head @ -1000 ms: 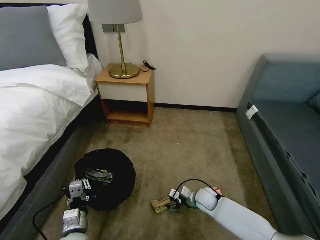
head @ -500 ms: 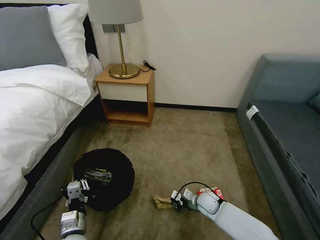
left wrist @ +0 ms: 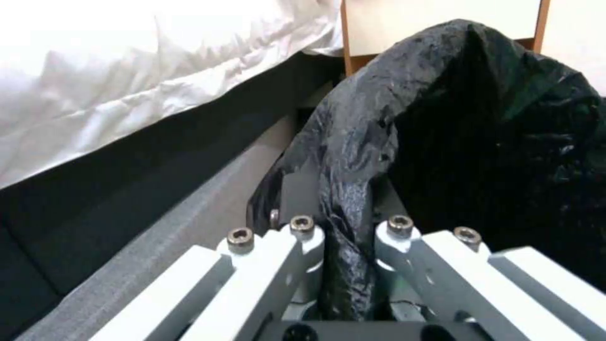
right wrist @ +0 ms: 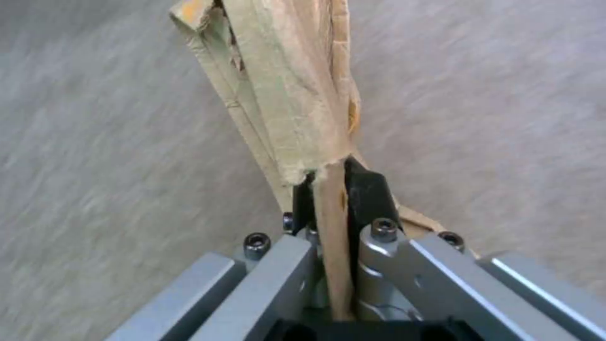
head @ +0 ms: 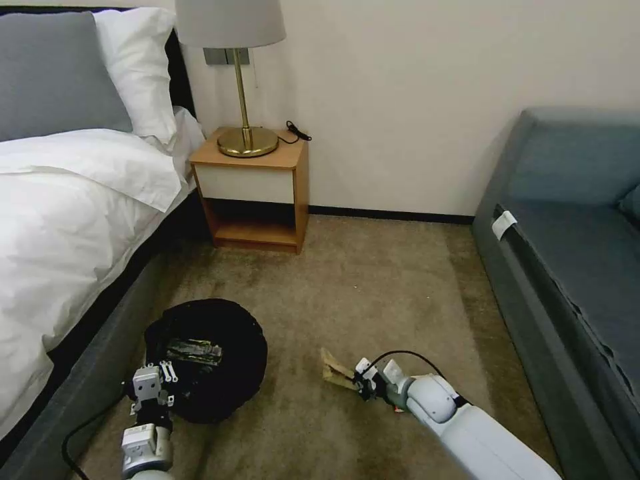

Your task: Pick up the trash bin, then pick up the garbage on the floor and place it into the trash bin.

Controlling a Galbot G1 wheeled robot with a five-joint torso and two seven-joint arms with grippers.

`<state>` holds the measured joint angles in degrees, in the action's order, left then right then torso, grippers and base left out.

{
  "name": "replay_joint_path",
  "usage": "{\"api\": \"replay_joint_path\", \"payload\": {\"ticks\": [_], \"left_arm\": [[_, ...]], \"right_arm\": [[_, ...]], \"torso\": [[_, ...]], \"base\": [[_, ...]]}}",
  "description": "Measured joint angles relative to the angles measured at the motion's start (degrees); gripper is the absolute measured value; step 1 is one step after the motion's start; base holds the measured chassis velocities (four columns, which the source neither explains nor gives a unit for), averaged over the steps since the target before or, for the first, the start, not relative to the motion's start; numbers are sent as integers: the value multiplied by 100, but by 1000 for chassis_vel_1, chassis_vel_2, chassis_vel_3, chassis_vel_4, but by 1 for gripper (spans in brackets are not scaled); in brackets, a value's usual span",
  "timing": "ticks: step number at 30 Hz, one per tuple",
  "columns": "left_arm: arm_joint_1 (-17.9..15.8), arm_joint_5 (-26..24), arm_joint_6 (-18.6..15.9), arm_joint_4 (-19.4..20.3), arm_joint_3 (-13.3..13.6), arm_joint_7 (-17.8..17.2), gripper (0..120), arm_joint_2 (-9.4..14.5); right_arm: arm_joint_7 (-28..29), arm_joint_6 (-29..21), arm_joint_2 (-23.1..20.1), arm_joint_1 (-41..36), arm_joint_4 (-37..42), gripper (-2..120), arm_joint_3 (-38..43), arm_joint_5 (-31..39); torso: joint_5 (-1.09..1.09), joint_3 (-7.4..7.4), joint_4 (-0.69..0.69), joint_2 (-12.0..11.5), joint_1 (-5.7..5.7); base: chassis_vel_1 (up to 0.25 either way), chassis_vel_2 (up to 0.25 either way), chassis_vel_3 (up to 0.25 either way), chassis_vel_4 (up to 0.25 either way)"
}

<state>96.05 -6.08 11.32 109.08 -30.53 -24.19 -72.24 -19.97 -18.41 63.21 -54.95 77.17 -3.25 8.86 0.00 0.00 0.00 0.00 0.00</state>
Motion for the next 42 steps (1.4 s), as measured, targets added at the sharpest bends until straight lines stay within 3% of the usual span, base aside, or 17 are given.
{"api": "replay_joint_path", "payload": {"ticks": [14,22,25,33,42], "left_arm": [[-143,118,69,7,145,-58,3,-266],[-137,204,69,-31,168,-121,3,-449],[-149,222,74,-85,168,-159,3,-534],[-177,257,100,-138,183,-163,3,-570],[-233,245,64,-82,183,-151,3,-538]], "right_arm": [[378,896,995,699,-635,0,615,534],[384,1146,1455,698,-332,0,742,894],[430,1454,1786,671,-165,0,892,1100],[407,1453,2258,393,407,0,710,1868],[384,1291,2581,-53,817,0,103,2016]], "torso": [[0,0,1,0,0],[-1,0,1,0,0],[-1,0,1,0,0],[-1,0,0,0,0],[-1,0,1,0,0]], "base": [[0,0,0,0],[0,0,0,0],[0,0,0,0],[0,0,0,0],[0,0,0,0]]}}
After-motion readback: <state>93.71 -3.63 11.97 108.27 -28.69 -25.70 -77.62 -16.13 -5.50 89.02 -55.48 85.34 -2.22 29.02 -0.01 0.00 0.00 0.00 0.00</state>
